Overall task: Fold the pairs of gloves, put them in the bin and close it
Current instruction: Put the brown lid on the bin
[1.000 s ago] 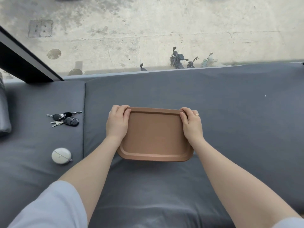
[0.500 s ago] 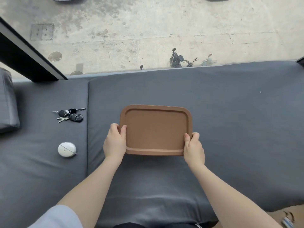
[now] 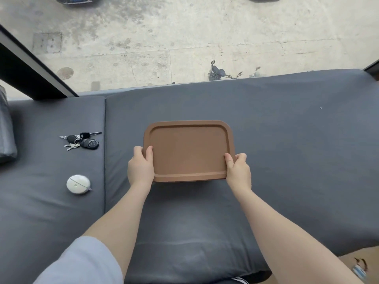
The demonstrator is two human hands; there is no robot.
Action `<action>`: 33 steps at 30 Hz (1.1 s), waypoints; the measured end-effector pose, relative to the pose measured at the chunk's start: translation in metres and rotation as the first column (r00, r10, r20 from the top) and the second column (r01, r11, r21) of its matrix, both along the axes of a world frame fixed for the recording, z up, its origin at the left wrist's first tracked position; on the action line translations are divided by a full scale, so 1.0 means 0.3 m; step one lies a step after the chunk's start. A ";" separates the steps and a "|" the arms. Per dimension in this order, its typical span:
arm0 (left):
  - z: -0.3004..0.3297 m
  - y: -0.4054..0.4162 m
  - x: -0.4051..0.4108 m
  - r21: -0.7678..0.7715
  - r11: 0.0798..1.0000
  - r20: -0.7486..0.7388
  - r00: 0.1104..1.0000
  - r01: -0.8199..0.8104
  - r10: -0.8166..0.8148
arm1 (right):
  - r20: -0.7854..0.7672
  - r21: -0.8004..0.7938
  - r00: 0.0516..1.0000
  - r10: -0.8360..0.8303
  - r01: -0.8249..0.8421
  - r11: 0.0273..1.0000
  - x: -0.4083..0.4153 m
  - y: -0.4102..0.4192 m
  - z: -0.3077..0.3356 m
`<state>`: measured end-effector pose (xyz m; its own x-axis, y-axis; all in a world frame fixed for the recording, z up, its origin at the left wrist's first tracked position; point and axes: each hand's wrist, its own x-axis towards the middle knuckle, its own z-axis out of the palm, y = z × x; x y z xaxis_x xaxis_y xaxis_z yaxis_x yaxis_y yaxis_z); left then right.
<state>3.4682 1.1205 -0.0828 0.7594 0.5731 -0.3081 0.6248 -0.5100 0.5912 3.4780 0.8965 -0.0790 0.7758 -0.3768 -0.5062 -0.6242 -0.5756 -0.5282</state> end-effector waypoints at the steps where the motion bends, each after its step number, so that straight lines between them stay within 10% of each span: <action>1: -0.009 0.003 -0.011 -0.093 0.995 0.032 0.998 -0.047 0.050 | 0.036 0.139 0.996 -0.083 0.078 0.987 -0.018 -0.008 -0.011; 5: -0.044 0.023 -0.098 -0.679 0.701 -0.084 0.972 -0.217 0.219 | -0.117 0.711 0.941 -0.317 0.302 0.635 -0.111 -0.021 -0.019; 10: -0.034 0.002 -0.157 -0.876 0.404 -0.146 0.944 -0.262 0.296 | -0.203 0.852 0.872 -0.445 0.382 0.359 -0.129 -0.006 -0.010; 19: 0.012 -0.018 -0.112 -0.800 0.529 -0.069 0.919 -0.283 0.388 | -0.159 0.636 0.887 -0.434 0.428 0.642 -0.074 0.010 0.032; 33: 0.067 0.315 0.337 -0.689 0.595 0.019 0.810 -0.414 0.586 | -0.138 0.675 0.979 -0.153 0.206 0.708 0.494 0.361 0.108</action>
